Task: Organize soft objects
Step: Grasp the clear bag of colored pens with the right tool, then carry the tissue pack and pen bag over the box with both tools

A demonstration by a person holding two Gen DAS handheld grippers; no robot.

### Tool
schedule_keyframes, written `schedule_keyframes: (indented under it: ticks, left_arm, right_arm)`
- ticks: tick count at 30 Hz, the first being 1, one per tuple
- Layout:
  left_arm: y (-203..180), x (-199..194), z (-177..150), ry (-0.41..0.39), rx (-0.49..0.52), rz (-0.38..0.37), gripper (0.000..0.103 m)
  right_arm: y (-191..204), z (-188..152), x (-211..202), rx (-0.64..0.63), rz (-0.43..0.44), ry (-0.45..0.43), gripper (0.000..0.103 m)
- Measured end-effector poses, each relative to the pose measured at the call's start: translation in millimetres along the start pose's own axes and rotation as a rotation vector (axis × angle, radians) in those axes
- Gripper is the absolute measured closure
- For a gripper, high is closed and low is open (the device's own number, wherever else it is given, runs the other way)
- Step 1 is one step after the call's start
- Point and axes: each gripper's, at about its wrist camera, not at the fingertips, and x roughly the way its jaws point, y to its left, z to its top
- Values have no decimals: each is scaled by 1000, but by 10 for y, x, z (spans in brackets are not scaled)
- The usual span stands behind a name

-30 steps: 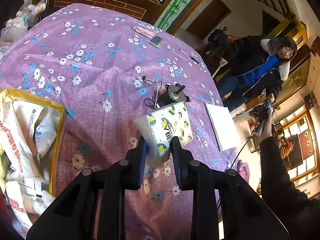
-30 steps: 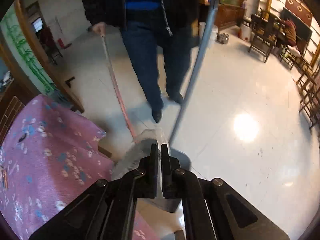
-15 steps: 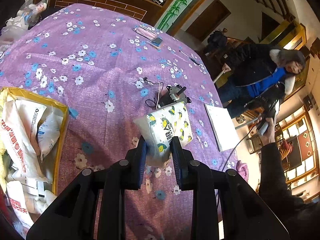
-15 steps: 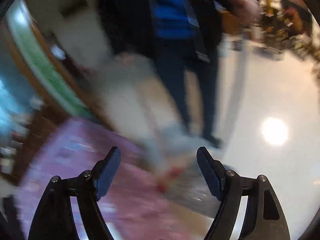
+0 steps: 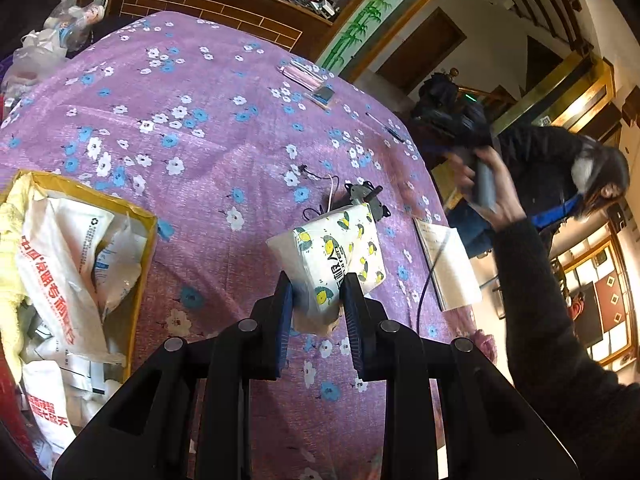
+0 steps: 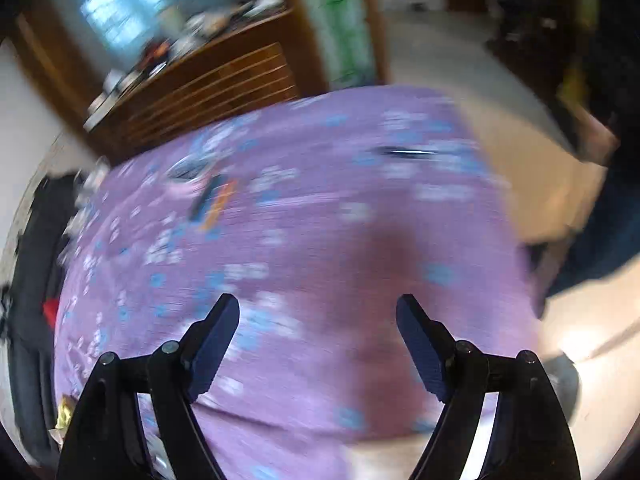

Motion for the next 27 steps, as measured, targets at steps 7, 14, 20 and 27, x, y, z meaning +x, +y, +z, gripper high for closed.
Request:
schedule_keyframes:
  ticks: [7,14,20,27]
  left_arm:
    - [240,-73,33,-13,-41,27,80]
    - [459,-142,27,-26,-85,48,80]
    - [462,-247,-31,-42,-90,31,80]
    - [384,-435,-93,-80,-65,30,80]
  right_arm:
    - [642,634,960,75,32,35,28]
    - [778,673,1266,105,-35,29,61]
    - [973,488,997,-2,-60,-14,81]
    - [1379,-239,-381,-191,-108,-239,82]
